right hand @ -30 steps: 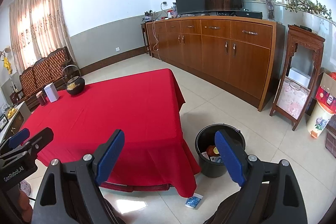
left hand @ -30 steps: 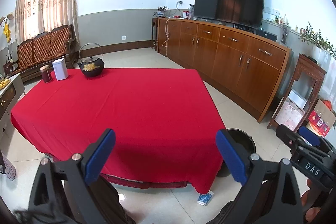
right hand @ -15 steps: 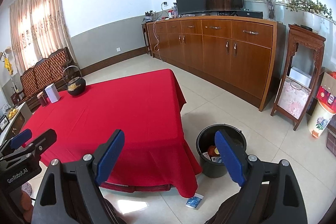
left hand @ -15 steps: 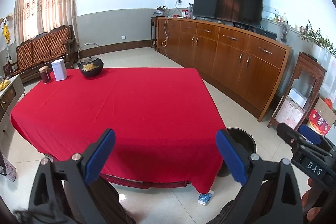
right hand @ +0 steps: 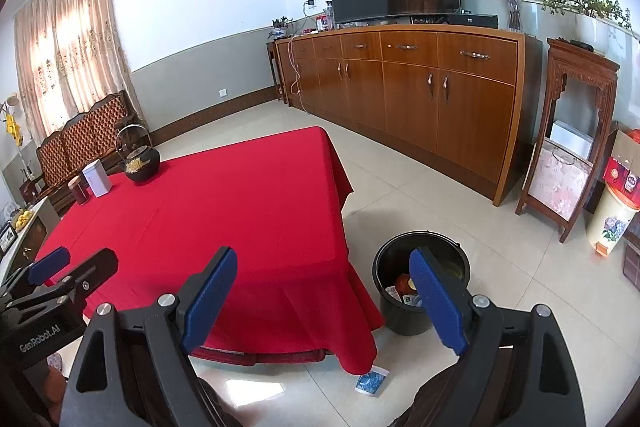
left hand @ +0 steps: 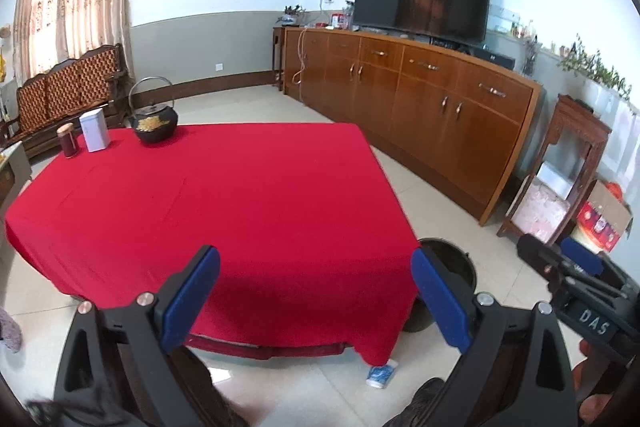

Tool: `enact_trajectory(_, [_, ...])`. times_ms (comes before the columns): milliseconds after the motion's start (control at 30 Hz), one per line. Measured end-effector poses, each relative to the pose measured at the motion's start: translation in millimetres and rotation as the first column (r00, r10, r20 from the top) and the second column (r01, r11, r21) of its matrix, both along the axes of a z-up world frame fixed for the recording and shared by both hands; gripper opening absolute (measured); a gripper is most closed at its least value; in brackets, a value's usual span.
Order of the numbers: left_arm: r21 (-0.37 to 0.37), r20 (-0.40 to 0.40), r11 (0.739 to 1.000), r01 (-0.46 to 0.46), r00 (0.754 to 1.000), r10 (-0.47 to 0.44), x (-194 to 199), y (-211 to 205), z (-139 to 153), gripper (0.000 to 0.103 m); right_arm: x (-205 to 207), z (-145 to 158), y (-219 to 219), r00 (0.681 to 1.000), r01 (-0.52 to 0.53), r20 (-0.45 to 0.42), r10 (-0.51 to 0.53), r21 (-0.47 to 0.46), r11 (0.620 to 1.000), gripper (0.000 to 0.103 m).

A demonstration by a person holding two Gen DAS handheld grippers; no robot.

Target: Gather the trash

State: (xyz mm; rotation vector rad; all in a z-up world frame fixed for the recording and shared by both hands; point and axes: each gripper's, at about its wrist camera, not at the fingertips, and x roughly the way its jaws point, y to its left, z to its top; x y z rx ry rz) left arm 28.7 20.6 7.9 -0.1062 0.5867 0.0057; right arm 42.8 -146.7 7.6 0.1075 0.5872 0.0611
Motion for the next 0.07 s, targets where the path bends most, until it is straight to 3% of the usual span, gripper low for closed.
enact_trajectory(67, [0.015, -0.004, 1.000, 0.009, 1.000, -0.009, 2.6, -4.4, 0.2, 0.097, 1.5, -1.9, -0.2, 1.000, 0.002, -0.002, -0.002, 0.000, 1.000, 0.089])
